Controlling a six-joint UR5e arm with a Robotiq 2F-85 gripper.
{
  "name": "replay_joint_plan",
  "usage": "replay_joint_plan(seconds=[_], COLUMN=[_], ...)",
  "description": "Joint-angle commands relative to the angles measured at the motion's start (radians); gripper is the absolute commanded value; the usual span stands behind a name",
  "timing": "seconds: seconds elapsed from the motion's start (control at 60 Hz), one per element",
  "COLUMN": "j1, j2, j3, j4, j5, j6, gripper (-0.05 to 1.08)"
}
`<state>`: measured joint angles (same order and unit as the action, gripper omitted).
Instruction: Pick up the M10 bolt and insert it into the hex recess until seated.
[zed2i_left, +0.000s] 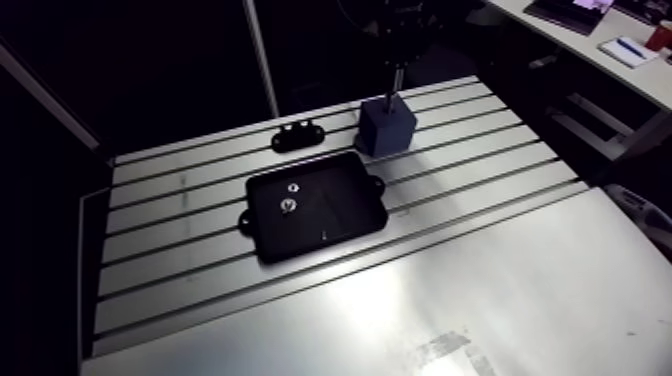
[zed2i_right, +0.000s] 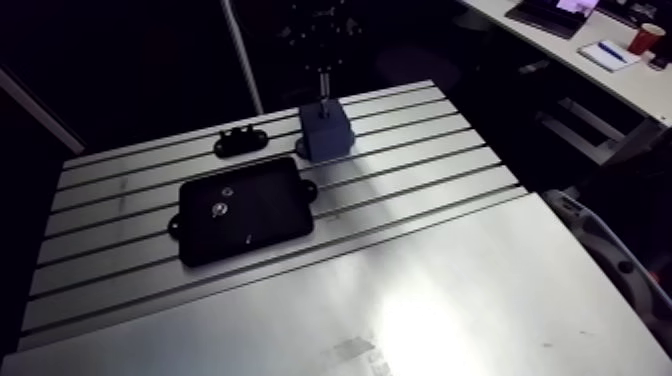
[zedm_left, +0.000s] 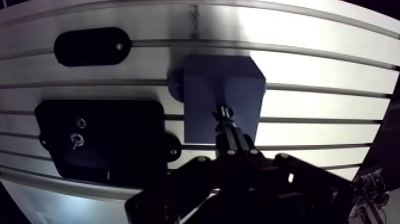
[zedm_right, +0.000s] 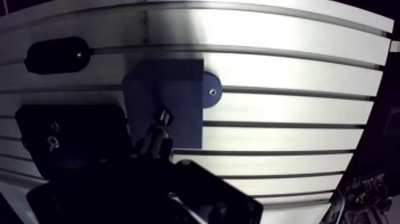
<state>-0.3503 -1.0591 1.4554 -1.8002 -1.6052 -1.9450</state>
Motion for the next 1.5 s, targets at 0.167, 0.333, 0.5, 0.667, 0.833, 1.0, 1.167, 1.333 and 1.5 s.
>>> replay_joint_plan(seconds=[0.167,0.333,0.5,0.667,0.833,1.0,1.167,1.333,1.5], j1=[0.0,0.002,0.002,0.0,0.0,0.0,0.0,0.0,-0.001], j2=[0.0,-0.001,0.0,-0.001,0.0,0.0,-0.001,-0.001,-0.001], j3=[0.005,0.006,0.007,0.012,0.013,0.013,0.016,0.019,0.019], j4=[-0.001,-0.003,-0.003,-0.003,-0.003,-0.004,-0.003,-0.003,-0.003], j5=[0.0,0.0,0.0,0.0,0.0,0.0,0.0,0.0,-0.002], j6=[-0.004,-0.004,-0.006,-0.006,-0.006,-0.016,-0.016,-0.016,-0.018], gripper=[1.07,1.07,1.07,1.07,1.07,1.07,1.07,1.07,1.07])
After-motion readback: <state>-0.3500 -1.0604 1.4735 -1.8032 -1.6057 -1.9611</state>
